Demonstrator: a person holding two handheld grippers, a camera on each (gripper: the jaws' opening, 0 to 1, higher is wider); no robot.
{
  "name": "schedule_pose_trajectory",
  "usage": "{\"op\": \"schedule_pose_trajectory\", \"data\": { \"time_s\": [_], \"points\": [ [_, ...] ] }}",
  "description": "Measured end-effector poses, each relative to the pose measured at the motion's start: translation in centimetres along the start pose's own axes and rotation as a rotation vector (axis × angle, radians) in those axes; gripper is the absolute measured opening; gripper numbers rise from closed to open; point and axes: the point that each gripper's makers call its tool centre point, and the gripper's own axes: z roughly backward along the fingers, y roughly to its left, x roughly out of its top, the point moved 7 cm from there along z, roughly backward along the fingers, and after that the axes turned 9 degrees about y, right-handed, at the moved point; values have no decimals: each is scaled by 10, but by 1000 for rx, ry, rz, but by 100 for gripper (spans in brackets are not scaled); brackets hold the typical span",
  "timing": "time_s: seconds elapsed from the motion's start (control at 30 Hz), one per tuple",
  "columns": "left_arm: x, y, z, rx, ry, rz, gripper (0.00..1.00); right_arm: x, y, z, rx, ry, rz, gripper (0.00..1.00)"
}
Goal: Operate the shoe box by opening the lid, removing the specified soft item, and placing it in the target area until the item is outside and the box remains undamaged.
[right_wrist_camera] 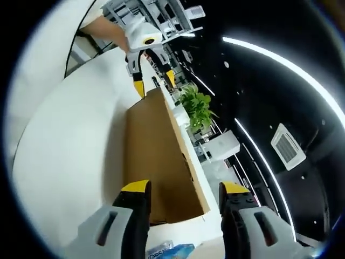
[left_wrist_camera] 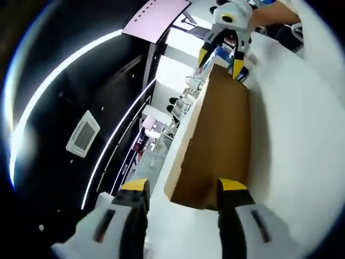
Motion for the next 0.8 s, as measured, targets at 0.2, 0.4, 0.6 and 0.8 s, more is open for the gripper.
{"op": "schedule_pose_trajectory", "data": {
  "time_s": [0.2,0.4,0.6,0.8],
  "points": [
    [-2,-3,0,4,31,-49,43,-7,5,-2,0,21,21,48],
    [-1,-4,0,21,33,-67,43,-13,7,-4,-12,46,47,45],
    [-1,-8,-1,14,32,-82,40,-15,8,-2,-27,73,94,40],
    [-1,-12,-3,13,47,-102,37,-14,6,-1,-29,76,117,37]
  ]
}}
